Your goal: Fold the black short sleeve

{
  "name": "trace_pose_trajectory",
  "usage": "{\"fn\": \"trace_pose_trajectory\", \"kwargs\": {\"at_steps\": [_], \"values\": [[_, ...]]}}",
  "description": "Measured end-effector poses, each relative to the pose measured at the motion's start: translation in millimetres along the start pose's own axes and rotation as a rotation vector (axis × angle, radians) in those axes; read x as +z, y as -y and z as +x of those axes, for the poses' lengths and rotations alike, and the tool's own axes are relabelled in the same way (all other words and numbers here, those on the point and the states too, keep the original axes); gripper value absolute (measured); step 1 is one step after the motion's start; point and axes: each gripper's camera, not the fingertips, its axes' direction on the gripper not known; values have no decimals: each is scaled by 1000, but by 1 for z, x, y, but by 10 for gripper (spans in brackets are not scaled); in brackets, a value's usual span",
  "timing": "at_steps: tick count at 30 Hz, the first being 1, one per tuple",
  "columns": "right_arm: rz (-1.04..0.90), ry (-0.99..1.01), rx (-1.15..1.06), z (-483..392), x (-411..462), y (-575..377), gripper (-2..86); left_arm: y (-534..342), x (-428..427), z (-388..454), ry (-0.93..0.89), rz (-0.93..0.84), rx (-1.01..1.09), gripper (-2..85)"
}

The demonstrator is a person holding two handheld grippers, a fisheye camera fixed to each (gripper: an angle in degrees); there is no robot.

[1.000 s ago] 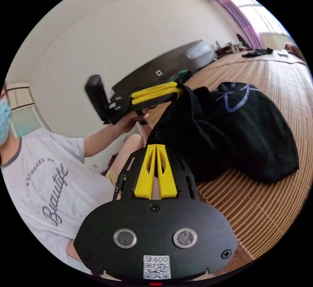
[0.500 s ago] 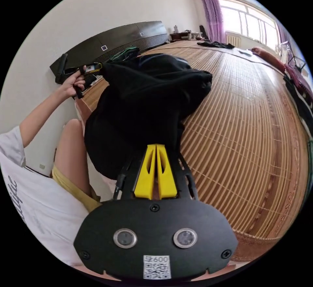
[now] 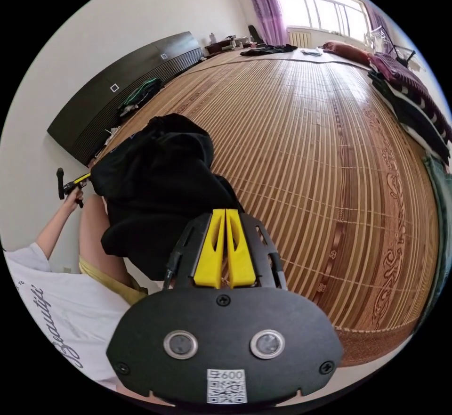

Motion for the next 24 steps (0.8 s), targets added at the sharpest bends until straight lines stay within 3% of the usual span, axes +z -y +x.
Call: {"fn": "trace_pose_trajectory", "kwargs": {"at_steps": [5, 8, 13, 16, 19, 24], "values": [[51, -46, -69, -21, 5, -20, -9, -7, -27, -31, 24, -23, -172, 142], [80, -70, -73, -30, 5, -31, -9, 3, -33, -22, 124, -91, -159, 137], [149, -125, -106, -49, 1, -55, -8, 4, -60, -23, 297, -32, -177, 89], [153, -153, -121, -58, -2, -59, -8, 10, -66, 4, 275, -66, -12, 97], [151, -170, -129, -64, -6, -61, -8, 13, -87, 47, 273, 6, 80, 105], [154, -172, -129, -64, -17, -64, -8, 30, -119, 130, 82, 127, 265, 138]]}}
